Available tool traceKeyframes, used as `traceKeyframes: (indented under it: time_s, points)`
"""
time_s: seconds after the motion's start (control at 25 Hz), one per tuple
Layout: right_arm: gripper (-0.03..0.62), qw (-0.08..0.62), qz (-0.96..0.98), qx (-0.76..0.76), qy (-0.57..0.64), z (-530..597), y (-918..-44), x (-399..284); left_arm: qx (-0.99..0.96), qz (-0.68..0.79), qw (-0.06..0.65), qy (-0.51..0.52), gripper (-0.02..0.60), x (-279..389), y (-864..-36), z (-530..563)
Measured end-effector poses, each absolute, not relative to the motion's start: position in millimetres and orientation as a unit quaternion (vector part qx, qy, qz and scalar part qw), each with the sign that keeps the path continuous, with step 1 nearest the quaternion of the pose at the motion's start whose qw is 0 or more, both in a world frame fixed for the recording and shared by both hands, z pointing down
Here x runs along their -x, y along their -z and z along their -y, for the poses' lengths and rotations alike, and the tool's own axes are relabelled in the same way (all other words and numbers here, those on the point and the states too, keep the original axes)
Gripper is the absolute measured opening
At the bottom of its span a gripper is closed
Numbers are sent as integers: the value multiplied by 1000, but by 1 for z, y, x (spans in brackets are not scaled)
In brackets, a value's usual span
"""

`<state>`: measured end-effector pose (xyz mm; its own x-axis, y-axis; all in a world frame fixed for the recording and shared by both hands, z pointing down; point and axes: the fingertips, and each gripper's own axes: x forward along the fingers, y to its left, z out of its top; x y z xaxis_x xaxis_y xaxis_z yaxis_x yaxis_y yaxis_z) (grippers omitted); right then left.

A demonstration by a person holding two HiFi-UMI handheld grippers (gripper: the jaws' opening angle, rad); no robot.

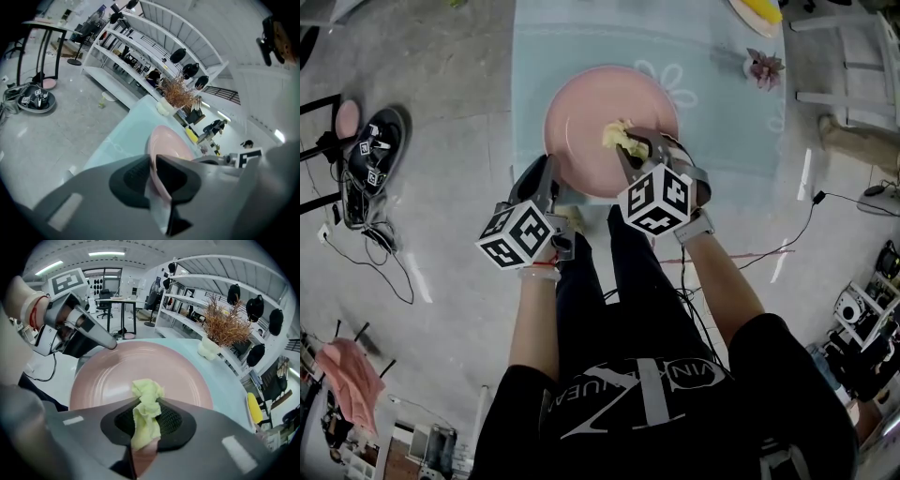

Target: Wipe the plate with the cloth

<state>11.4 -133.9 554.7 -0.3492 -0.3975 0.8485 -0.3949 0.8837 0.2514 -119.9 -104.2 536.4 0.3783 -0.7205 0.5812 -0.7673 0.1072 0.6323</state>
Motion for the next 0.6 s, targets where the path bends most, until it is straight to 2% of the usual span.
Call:
traceKeyframes:
  time_s: [0.44,0.6]
  points:
    - [80,519,831,-197,3,89,-555,3,-671,572,472,-15,0,122,-527,91]
    - [83,490,850,-192,-40,80,-549,10,-687,579,437,-49,0,123,-520,85]
